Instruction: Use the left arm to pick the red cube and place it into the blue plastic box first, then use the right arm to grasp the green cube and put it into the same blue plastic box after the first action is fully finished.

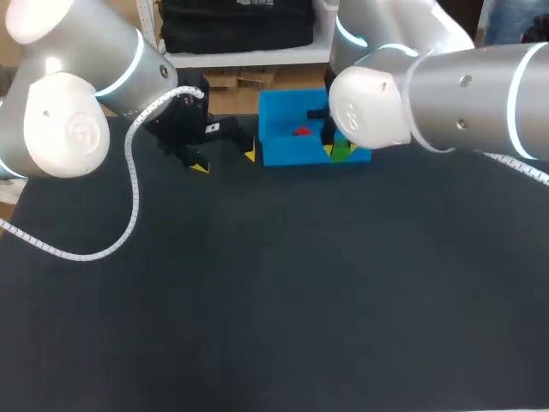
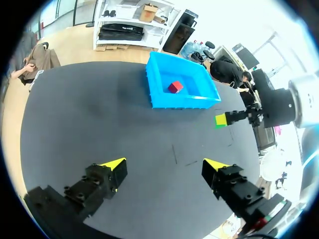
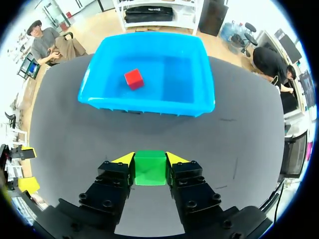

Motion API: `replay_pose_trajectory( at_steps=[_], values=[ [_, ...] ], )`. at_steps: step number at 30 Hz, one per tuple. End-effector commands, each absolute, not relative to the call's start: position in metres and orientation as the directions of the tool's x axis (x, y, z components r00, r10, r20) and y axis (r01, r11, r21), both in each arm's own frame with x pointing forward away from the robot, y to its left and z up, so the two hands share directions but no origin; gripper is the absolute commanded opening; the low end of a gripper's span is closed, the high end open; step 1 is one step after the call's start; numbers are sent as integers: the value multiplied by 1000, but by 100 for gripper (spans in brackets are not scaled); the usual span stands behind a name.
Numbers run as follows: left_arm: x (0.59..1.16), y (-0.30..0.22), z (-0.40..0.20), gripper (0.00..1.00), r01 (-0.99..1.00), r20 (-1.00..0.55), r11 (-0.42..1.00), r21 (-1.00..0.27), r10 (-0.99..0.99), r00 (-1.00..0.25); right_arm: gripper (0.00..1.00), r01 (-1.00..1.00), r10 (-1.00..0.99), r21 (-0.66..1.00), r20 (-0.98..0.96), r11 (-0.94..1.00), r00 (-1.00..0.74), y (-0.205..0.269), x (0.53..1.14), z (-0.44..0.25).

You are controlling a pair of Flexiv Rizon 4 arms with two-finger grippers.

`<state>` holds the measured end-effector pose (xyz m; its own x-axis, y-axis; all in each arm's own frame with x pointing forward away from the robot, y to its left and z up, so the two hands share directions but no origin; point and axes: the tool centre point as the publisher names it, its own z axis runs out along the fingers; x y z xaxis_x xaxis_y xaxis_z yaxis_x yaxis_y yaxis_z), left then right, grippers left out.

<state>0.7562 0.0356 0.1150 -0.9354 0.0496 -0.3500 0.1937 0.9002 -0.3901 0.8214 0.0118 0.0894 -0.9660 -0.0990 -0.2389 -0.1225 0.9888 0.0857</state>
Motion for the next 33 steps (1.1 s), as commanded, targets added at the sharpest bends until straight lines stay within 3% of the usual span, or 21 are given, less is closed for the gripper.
replay_pose_trajectory(
  at_steps=[1,33],
  values=[
    [757,36,115,100,195,-350,899,-392,50,-935,0,-129,-100,94,-261,987,-960,4,811,103],
    [757,36,115,100,195,-350,899,-392,50,-935,0,-239,-169,125,-409,963,-897,8,839,170]
  ],
)
